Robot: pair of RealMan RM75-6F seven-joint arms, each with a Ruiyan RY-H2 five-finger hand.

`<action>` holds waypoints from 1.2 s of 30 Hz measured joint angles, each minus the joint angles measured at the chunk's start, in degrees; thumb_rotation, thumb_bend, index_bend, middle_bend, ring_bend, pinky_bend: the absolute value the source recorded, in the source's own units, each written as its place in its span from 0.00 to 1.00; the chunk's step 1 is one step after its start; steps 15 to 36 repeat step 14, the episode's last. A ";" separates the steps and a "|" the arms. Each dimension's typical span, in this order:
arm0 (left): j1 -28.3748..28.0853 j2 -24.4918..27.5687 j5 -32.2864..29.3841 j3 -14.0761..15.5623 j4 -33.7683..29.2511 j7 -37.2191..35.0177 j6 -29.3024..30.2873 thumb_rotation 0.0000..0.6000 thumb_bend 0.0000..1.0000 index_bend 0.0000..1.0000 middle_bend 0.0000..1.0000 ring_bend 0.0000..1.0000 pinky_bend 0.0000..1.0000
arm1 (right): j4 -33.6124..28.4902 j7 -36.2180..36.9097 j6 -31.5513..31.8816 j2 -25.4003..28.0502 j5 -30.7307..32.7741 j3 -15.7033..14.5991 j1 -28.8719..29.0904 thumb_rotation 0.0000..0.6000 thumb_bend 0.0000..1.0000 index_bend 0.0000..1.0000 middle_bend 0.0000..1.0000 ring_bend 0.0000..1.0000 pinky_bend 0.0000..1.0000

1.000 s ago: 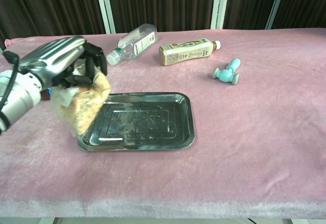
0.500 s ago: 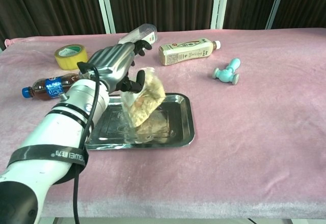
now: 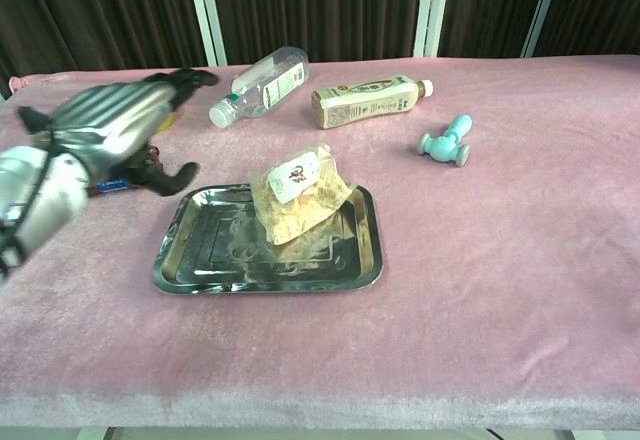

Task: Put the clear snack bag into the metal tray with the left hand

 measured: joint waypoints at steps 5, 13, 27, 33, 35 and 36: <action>9.40 13.81 4.53 8.50 -6.33 -5.00 5.40 1.00 0.46 0.00 0.00 0.00 0.25 | -0.67 -1.25 -0.82 -0.28 0.75 0.33 0.15 1.00 0.00 0.00 0.00 0.00 0.19; 22.27 23.20 14.81 16.65 -2.02 -27.25 15.20 1.00 0.46 0.00 0.00 0.00 0.23 | -1.59 -4.14 -2.32 -1.28 1.88 0.71 0.21 1.00 0.00 0.00 0.00 0.00 0.19; 23.68 23.57 16.31 17.09 -0.41 -28.90 16.76 1.00 0.46 0.00 0.00 0.00 0.23 | -1.77 -4.52 -2.62 -1.38 2.09 0.77 0.26 1.00 0.00 0.00 0.00 0.00 0.19; 23.68 23.57 16.31 17.09 -0.41 -28.90 16.76 1.00 0.46 0.00 0.00 0.00 0.23 | -1.77 -4.52 -2.62 -1.38 2.09 0.77 0.26 1.00 0.00 0.00 0.00 0.00 0.19; 23.68 23.57 16.31 17.09 -0.41 -28.90 16.76 1.00 0.46 0.00 0.00 0.00 0.23 | -1.77 -4.52 -2.62 -1.38 2.09 0.77 0.26 1.00 0.00 0.00 0.00 0.00 0.19; 23.68 23.57 16.31 17.09 -0.41 -28.90 16.76 1.00 0.46 0.00 0.00 0.00 0.23 | -1.77 -4.52 -2.62 -1.38 2.09 0.77 0.26 1.00 0.00 0.00 0.00 0.00 0.19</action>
